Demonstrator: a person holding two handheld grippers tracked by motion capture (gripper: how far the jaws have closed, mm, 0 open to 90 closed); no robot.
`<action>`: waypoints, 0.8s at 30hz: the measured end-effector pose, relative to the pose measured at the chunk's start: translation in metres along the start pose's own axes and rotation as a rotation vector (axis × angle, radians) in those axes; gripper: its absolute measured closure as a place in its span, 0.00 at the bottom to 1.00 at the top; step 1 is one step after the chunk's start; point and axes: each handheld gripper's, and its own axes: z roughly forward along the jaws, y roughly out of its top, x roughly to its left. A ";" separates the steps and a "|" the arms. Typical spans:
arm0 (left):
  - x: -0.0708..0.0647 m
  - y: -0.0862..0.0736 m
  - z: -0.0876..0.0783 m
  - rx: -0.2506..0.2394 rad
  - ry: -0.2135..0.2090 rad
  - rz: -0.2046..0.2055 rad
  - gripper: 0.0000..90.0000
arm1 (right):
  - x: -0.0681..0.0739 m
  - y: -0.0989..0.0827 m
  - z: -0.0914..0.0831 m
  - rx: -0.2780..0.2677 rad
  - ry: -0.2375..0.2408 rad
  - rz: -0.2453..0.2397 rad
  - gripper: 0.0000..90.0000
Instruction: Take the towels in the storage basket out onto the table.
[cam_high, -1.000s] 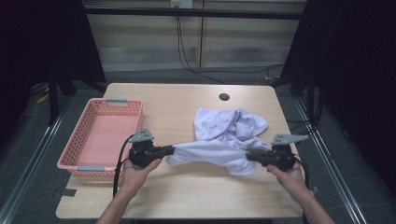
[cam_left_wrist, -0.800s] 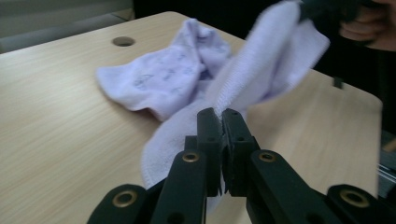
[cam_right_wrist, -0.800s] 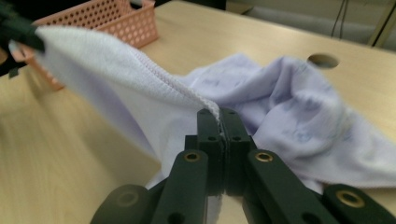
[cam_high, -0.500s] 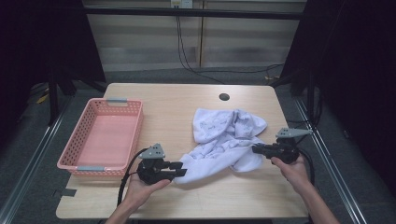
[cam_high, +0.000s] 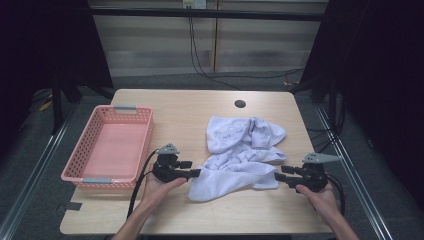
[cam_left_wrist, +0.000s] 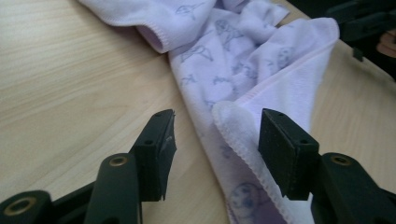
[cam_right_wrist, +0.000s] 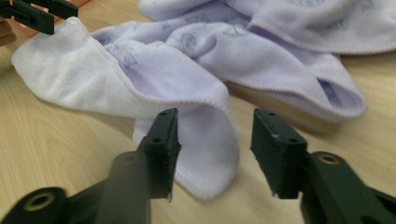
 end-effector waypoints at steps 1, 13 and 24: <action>-0.001 0.000 0.001 0.001 -0.010 0.006 0.59 | 0.001 -0.003 0.000 0.010 -0.003 0.002 0.55; 0.003 -0.003 -0.033 -0.120 -0.001 0.001 0.99 | -0.008 -0.013 0.021 0.081 0.030 0.031 0.55; 0.008 -0.009 -0.051 -0.179 0.006 -0.036 0.99 | 0.006 -0.015 0.021 0.107 0.123 -0.005 0.84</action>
